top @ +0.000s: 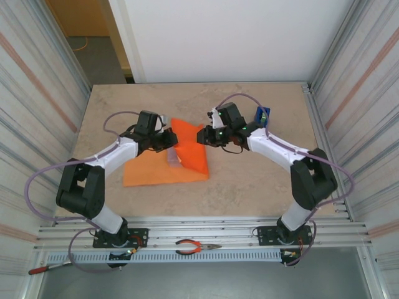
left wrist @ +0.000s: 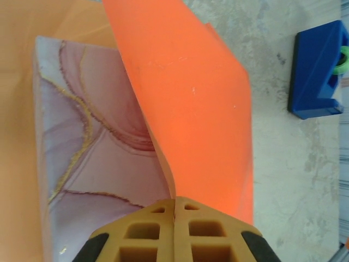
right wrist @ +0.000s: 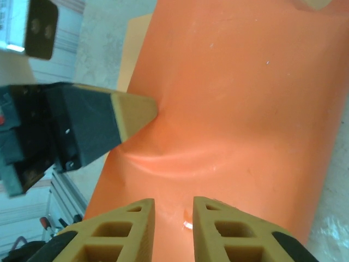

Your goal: Wrap the gift box in paper

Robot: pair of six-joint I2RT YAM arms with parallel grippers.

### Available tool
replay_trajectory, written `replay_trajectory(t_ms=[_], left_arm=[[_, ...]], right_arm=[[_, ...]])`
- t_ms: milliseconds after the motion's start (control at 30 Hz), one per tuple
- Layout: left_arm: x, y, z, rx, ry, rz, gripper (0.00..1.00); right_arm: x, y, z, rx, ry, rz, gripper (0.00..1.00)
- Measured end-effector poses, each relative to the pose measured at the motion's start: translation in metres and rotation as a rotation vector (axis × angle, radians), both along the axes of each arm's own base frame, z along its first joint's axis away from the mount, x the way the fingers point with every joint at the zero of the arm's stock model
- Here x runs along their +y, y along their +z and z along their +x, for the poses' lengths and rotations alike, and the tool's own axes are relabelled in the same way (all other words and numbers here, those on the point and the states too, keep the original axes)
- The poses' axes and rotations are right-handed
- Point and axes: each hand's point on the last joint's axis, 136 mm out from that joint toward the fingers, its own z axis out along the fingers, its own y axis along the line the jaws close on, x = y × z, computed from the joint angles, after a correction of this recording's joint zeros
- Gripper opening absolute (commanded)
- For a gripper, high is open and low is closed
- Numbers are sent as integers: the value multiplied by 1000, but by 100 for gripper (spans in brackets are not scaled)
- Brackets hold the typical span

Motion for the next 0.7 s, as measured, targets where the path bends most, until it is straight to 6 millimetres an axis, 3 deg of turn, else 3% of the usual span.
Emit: replay_trajectory(t_ms=[133,233,367,433,567,700], left_arm=[[5,-7,-1,-2,8,32,0],[7,-7,0,-12,8,47,11],[14,-8,2,-20,5,72,52],[22,-6,5,-24,20,81,67],[40,8,12,-55,61,90,77],[43,16,14,-74,67,89,80]], right_arm=[[19,-25,2,38,37,-13,16],[29,-44,-1,62,56,-28,13],[33,-67,-6,103,71,-58,12],[34,-68,-6,101,72,-55,12],[35,-67,-3,89,69,-49,11],[35,-66,-3,86,68,-48,11]])
